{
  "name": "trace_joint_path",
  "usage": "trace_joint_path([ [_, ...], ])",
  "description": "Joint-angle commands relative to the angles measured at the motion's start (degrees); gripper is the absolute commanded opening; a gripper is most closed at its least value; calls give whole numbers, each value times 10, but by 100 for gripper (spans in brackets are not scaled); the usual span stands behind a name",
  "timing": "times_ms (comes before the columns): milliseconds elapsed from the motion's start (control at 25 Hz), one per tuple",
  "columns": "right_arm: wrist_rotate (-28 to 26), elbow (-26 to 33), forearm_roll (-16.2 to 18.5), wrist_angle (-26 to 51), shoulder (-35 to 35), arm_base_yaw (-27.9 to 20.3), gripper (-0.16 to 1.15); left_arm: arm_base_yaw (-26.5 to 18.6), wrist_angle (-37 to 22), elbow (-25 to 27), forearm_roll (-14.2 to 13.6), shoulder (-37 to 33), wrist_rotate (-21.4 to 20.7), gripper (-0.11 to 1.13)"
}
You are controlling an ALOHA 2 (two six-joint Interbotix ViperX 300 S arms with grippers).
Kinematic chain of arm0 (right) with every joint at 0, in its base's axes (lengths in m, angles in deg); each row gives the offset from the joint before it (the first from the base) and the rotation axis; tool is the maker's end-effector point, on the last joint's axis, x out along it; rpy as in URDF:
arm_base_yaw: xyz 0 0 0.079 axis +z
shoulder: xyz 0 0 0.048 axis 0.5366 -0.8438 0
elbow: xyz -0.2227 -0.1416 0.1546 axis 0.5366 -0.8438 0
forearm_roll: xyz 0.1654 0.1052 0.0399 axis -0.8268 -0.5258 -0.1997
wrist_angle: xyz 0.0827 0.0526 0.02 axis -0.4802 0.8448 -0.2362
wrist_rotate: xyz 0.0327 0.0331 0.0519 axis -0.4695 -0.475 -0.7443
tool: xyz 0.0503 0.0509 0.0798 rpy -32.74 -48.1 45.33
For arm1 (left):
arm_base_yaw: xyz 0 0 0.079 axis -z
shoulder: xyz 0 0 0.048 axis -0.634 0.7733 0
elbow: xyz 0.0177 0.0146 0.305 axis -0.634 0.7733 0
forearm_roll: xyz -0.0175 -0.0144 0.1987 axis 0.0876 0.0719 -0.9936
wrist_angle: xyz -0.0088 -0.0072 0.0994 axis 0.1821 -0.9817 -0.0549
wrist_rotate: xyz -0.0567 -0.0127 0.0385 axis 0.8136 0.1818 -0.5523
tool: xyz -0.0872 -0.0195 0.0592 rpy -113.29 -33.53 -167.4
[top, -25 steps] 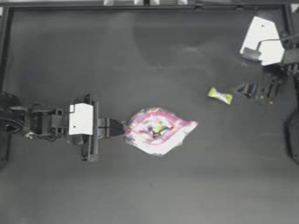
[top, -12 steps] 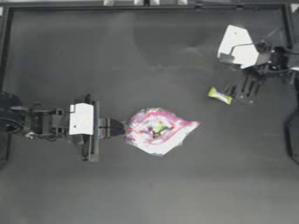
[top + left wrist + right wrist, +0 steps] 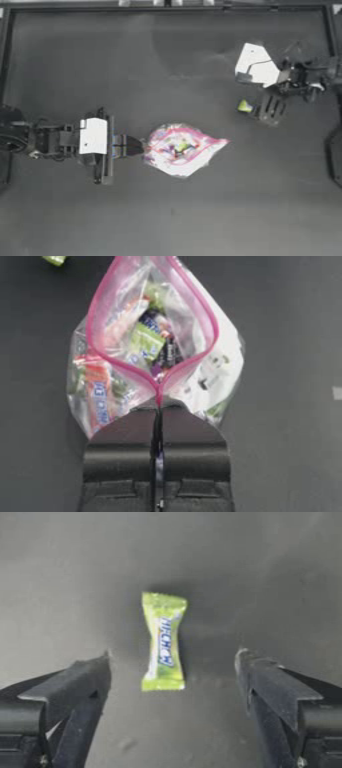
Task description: Put candy in bag
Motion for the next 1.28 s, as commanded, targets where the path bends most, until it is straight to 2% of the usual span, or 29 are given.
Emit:
trace_joint_path([
  [40,-1,6,2,-5,-8,0,100,-1,4,-11,0,-15,-1,5],
  [1000,3,3,-11,-30,-70,0,98,0,4,-11,0,-14,-1,5],
  [1120,3,2,-13,-31,-70,0,93,0,4,-11,0,-14,-1,5],
  [1280,3,-1,-14,-33,-71,1,75,-1,4,-11,0,-14,-1,5],
])
